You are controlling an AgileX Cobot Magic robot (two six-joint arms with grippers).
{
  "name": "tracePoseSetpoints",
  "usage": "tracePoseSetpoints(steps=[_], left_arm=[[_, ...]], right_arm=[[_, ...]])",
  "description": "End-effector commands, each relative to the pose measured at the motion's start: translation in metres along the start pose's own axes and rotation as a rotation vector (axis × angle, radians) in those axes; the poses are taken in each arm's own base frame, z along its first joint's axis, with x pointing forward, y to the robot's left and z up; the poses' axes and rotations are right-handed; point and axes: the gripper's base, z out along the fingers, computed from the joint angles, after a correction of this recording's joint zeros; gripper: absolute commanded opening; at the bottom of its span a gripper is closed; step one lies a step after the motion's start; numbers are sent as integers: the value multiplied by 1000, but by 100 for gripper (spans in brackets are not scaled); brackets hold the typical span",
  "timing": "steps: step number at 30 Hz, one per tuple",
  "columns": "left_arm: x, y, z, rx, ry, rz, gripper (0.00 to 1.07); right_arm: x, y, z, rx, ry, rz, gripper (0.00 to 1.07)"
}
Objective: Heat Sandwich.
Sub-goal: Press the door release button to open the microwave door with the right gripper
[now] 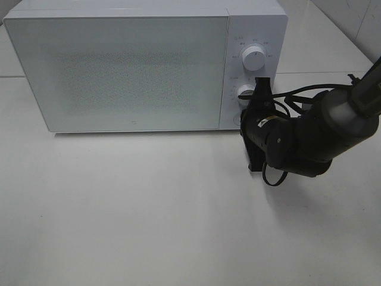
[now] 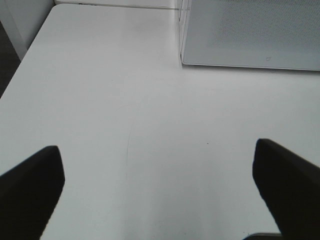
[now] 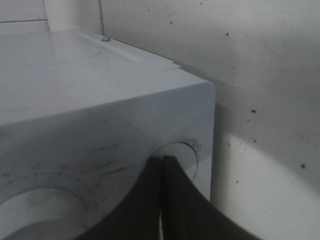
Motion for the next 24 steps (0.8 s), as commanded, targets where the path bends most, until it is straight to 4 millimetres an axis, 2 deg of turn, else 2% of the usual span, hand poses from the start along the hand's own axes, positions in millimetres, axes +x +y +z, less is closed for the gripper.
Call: tracePoseSetpoints(steps=[1,10,24], left_arm=[[0,0,-2,2,-28,2,98],[0,0,-2,2,-28,2,98],[0,0,-2,2,-28,2,98]], right_arm=[[1,3,4,7,5,-14,0],[-1,0,10,-43,-25,-13,0],[0,27,12,-261,-60,-29,0]])
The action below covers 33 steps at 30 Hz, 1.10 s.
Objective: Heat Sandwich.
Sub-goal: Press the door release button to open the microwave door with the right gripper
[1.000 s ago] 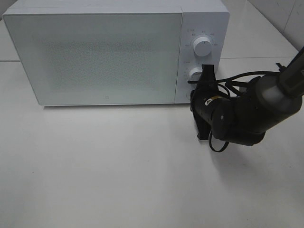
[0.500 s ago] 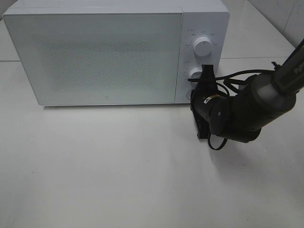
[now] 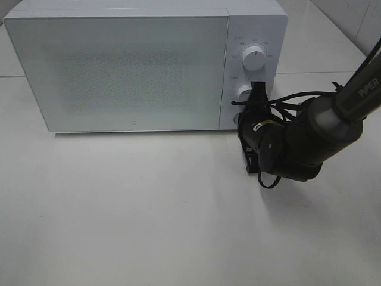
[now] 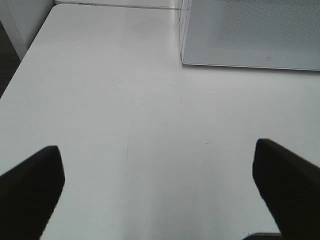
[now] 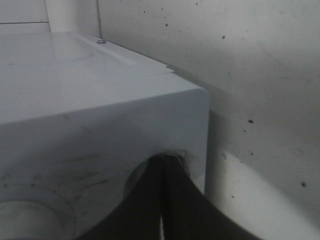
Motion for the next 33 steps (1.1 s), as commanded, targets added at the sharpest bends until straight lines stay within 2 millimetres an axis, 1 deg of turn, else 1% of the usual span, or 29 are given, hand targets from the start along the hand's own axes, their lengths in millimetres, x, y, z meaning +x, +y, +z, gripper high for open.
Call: tracePoseSetpoints(steps=[1,3,5,8,10,13,26,33], left_arm=[[0,0,-2,2,-28,2,98],[0,0,-2,2,-28,2,98],[0,0,-2,2,-28,2,98],[0,0,-2,2,-28,2,98],[0,0,-2,2,-28,2,98],[0,0,-2,2,-28,2,98],[0,0,-2,2,-28,2,98],[0,0,-2,2,-28,2,98]], right_arm=[[-1,37,3,-263,-43,1,0],[0,39,4,-280,-45,5,0],[2,45,9,-334,-55,15,0],[5,47,14,-352,-55,20,0],[9,49,22,-380,-52,21,0],[10,50,24,-397,-56,22,0],[11,47,25,-360,-40,11,0],[14,42,26,-292,-17,9,0]])
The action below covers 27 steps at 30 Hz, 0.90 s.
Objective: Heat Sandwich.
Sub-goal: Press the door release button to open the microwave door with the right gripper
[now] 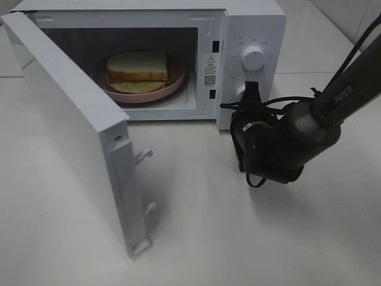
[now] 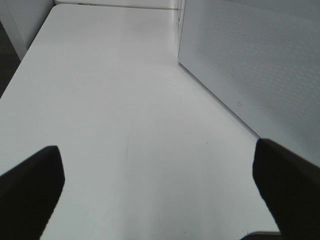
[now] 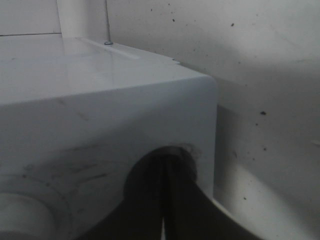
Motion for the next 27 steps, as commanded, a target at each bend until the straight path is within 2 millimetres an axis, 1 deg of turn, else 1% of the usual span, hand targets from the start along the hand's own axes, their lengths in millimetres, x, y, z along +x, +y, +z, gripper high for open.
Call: tracePoseSetpoints(steps=[1,11,15,16,17,20,25,27], left_arm=[[0,0,-2,2,-28,2,98],[0,0,-2,2,-28,2,98],[0,0,-2,2,-28,2,98],[0,0,-2,2,-28,2,98],[0,0,-2,2,-28,2,98],[0,0,-2,2,-28,2,98],[0,0,-2,2,-28,2,98],[0,0,-2,2,-28,2,98]], right_arm=[[3,45,15,-252,30,-10,0],[6,37,14,-142,70,-30,0],[1,36,2,-94,75,-61,0],[1,36,2,-94,75,-61,0],[-1,32,-2,-52,86,-68,0],[-2,28,-7,4,103,-78,0],[-4,23,-15,67,120,-89,0],[-6,23,-23,93,143,-121,0]])
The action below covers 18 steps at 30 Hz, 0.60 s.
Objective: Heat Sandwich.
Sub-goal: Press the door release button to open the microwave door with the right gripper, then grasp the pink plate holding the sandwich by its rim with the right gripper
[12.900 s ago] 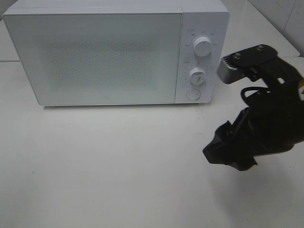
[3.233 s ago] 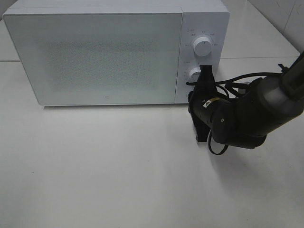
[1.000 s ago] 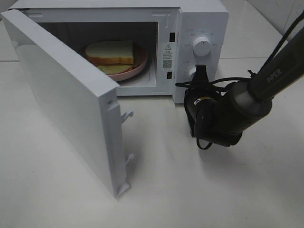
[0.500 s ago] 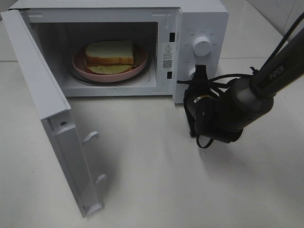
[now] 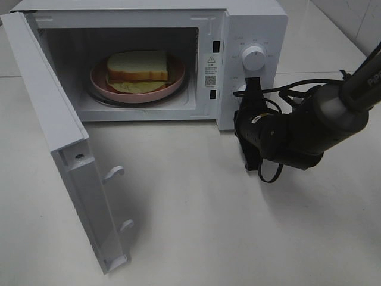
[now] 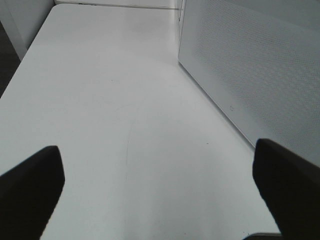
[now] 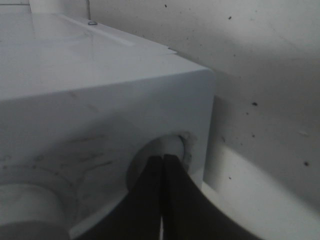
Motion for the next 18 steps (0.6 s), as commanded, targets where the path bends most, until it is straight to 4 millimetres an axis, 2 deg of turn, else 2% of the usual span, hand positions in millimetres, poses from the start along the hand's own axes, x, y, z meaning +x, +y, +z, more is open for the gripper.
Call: tracePoseSetpoints(steps=[1,7,10,18], left_arm=[[0,0,-2,2,-28,2,98],[0,0,-2,2,-28,2,98],[0,0,-2,2,-28,2,98],[0,0,-2,2,-28,2,98]], right_arm=[[1,9,-11,-9,43,-69,0],[-2,7,-24,40,63,-127,0],[-4,4,-41,56,76,-160,0],[-10,1,-70,124,139,-263,0]])
